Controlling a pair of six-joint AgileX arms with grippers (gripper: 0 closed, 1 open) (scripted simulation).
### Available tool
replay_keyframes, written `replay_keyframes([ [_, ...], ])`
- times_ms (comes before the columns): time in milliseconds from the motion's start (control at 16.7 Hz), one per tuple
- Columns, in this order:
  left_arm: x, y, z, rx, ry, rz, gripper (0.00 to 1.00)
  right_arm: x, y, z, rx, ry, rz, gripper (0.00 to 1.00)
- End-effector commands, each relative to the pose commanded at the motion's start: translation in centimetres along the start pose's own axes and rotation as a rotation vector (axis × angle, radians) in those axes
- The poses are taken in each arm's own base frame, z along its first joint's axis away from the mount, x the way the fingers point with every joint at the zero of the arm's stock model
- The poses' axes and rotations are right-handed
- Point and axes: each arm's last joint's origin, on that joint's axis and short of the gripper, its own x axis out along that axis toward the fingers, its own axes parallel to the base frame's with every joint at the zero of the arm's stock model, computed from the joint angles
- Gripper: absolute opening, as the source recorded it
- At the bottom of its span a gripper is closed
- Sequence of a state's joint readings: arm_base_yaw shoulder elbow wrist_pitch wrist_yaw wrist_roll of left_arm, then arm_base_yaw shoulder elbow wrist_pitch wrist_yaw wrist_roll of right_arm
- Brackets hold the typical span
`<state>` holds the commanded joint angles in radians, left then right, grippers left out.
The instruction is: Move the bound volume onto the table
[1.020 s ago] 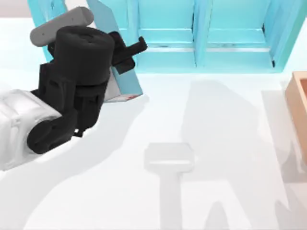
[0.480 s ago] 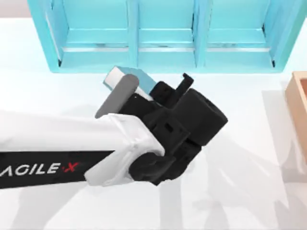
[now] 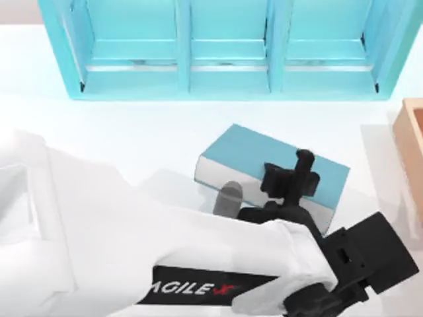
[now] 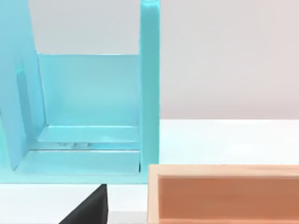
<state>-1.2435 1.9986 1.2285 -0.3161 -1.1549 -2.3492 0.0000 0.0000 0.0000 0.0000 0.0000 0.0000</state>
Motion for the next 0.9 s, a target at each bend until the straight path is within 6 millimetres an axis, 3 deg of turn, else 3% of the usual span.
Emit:
replay_keyframes([
  [360,-2.6,1.0,-2.9,-0.22,-0.001,-0.101,0.0,0.0,0.0,0.0,0.0,0.0,0.0,1.0],
  [900,-2.8,0.9,-3.0,-0.243,-0.001,-0.105,0.0,0.0,0.0,0.0,0.0,0.0,0.0,1.0],
])
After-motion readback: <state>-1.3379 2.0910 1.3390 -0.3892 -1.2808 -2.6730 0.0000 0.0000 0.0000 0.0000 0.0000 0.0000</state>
